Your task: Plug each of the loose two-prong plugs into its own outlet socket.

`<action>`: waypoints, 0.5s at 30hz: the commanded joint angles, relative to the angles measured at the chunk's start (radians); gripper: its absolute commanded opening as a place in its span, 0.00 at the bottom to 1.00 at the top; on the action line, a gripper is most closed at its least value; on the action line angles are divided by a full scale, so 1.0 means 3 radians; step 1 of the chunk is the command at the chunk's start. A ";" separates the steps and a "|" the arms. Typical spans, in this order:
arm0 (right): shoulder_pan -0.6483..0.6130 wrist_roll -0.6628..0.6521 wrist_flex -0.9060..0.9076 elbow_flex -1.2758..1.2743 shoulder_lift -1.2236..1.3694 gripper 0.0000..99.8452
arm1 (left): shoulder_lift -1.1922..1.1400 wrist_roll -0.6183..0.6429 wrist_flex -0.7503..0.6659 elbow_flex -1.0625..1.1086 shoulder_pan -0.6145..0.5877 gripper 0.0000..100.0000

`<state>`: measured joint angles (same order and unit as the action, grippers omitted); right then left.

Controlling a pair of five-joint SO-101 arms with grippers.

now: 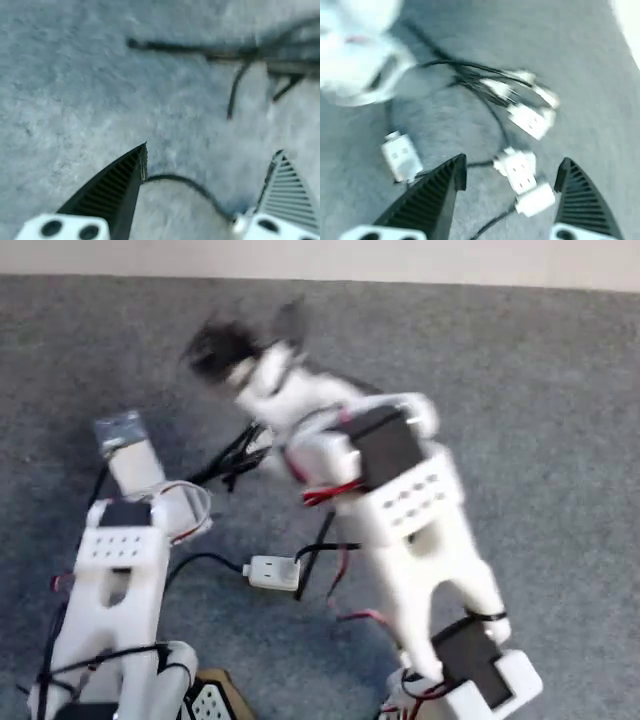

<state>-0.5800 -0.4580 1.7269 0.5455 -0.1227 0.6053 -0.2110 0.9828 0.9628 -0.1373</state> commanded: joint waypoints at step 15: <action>0.1910 0.0491 -0.1859 -0.4938 -0.2340 0.27 | -0.0228 -0.2654 0.1857 -0.1015 0.0770 0.38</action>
<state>-0.0199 -0.3199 1.3663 -0.5240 -0.6521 0.5378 -0.8585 1.5321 0.6529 0.0667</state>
